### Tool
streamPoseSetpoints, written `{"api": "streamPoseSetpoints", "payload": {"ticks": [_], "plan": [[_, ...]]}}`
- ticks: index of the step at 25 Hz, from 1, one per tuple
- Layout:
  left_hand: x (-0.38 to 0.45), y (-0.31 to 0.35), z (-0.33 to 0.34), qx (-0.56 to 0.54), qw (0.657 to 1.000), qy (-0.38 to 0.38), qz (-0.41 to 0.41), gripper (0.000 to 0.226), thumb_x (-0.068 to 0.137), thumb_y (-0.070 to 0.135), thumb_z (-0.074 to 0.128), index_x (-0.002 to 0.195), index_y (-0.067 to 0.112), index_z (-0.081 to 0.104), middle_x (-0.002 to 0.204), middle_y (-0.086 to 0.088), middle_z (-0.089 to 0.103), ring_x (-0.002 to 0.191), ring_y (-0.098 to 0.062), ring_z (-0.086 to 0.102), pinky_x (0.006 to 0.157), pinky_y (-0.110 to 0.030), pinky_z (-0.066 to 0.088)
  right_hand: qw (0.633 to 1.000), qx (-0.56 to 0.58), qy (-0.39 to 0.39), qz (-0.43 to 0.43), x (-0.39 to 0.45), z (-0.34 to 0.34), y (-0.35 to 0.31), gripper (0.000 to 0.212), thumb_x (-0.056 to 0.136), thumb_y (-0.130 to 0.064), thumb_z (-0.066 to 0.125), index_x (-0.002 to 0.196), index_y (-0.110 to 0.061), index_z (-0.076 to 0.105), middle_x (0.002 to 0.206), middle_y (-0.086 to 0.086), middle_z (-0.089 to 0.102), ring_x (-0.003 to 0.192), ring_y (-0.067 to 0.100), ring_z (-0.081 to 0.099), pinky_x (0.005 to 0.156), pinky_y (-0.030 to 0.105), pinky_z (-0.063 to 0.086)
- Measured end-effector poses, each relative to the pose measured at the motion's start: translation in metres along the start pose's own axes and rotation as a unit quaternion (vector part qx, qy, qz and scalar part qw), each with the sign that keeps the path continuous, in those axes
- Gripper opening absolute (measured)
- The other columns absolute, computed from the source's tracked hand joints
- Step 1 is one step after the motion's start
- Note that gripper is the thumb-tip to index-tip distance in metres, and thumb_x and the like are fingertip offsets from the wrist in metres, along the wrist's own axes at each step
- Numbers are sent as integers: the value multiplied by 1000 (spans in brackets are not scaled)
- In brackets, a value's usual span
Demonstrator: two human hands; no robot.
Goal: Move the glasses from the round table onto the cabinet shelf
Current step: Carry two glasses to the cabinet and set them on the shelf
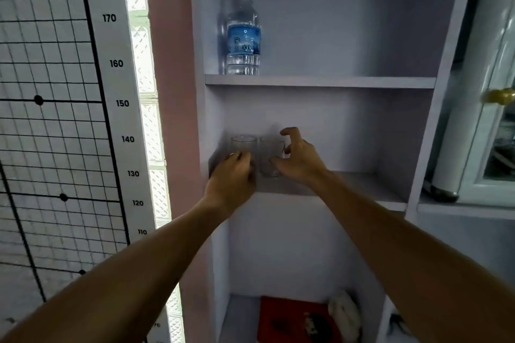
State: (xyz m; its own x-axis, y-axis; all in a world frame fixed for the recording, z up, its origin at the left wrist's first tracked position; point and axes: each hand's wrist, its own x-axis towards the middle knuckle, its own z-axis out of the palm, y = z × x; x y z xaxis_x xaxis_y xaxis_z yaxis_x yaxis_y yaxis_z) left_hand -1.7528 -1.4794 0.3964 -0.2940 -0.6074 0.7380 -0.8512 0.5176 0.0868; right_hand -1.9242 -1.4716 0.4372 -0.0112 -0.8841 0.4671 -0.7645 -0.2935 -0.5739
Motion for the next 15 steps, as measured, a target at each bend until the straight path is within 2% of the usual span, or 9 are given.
{"api": "streamPoseSetpoints", "payload": {"ticks": [2,4,7,9,10,15], "plan": [[1,0,2,-21,1000,-1,-22,16,87,11,55,75,12,45,89,-18,67,83,-37,62,68,-39,44,1000,5,10,-1,3,4,2,68,83,-27,68,141,-22,33,121,16,62,109,34,60,90,46,53],[2,2,3,-36,999,0,-27,22,83,10,56,76,17,37,83,-20,67,77,-39,63,62,-37,43,1000,10,15,-2,7,8,4,69,83,-28,68,141,-22,32,117,15,64,107,34,61,88,45,54],[6,-2,7,-42,997,-33,-52,9,82,21,48,82,13,47,85,-16,67,76,-35,64,61,-30,42,1000,15,20,-3,13,13,7,67,85,-25,67,141,-21,32,114,15,65,104,33,62,85,43,55],[9,-4,10,-33,994,-53,-90,26,81,30,44,90,8,54,90,-14,66,82,-33,64,64,-31,44,1000,20,23,-6,16,15,8,65,86,-23,67,141,-20,33,114,15,65,103,33,63,82,39,54],[10,-5,10,-43,992,-52,-108,27,80,32,45,90,8,54,92,-13,67,83,-32,65,65,-32,46,999,20,24,-8,18,16,9,64,87,-22,67,141,-19,33,115,15,64,104,33,62,81,37,52],[14,-5,10,-92,985,-39,-141,9,86,19,58,84,14,51,88,-9,68,71,-20,56,64,-25,43,999,20,24,-26,25,21,11,61,87,-24,67,138,-17,35,114,15,65,102,32,62,79,34,49]]}}
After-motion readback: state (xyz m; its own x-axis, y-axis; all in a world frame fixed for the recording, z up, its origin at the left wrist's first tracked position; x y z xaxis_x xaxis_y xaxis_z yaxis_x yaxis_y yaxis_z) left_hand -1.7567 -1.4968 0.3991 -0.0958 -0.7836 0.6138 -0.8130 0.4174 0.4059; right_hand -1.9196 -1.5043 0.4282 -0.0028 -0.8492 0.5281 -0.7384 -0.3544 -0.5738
